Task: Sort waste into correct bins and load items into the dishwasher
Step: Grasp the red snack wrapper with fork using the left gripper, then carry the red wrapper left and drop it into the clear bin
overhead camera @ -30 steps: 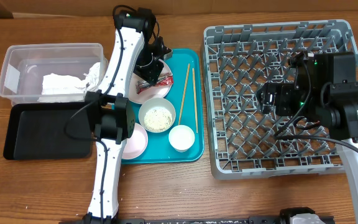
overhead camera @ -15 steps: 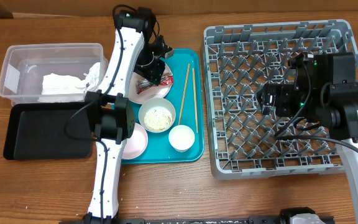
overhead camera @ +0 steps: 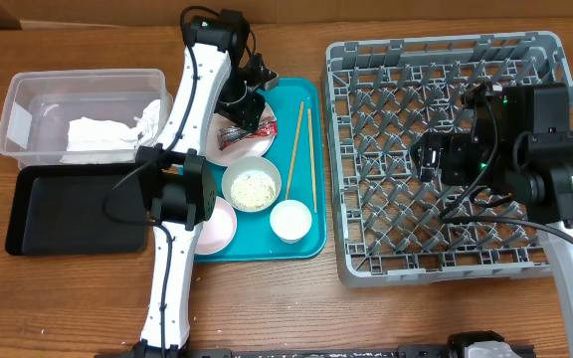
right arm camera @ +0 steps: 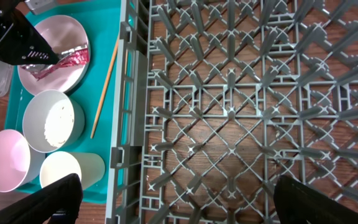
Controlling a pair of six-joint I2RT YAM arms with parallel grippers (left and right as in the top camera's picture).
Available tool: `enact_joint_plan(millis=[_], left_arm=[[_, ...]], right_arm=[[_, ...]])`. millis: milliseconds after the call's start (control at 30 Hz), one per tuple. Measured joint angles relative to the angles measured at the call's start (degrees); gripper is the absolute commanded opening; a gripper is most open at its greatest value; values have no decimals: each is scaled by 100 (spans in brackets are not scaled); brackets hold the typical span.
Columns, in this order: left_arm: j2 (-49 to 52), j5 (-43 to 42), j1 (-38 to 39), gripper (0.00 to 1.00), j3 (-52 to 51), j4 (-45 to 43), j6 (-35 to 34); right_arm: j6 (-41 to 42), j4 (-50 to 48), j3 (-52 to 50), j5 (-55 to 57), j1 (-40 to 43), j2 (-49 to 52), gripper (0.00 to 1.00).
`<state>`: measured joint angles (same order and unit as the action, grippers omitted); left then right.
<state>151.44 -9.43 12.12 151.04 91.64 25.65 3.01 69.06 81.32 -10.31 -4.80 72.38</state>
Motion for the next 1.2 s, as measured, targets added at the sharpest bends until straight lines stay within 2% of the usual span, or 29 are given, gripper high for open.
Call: enact_joint_plan(millis=[167,233,333,367,600,800,933,1067,1200], left_arm=[[63,0,0,34,2,4,-26],[170,-2,0,27,0,11,-76],[341,0,0,6,2,35,-153],[400,2,0,4,0,31,-162],[485,2,0,4,177,337,-468],[302,46,-63,4,977,498,-1226],[-516,225,-267,4,1097,501,-1770],[-1871,723,-940,4,1294,483,-2409],[-2382,868,-1687,4,1320,485,-2702]], right_arm=[[0,-2,0,0,0,0,100],[0,0,0,2,0,0,100],[2,-4,0,0,0,0,100],[0,-7,0,0,0,0,100],[0,-4,0,0,0,0,100],[0,-2,0,2,2,0,100],[0,-2,0,2,2,0,100],[2,-15,0,0,0,0,100],[2,-9,0,2,0,0,100]])
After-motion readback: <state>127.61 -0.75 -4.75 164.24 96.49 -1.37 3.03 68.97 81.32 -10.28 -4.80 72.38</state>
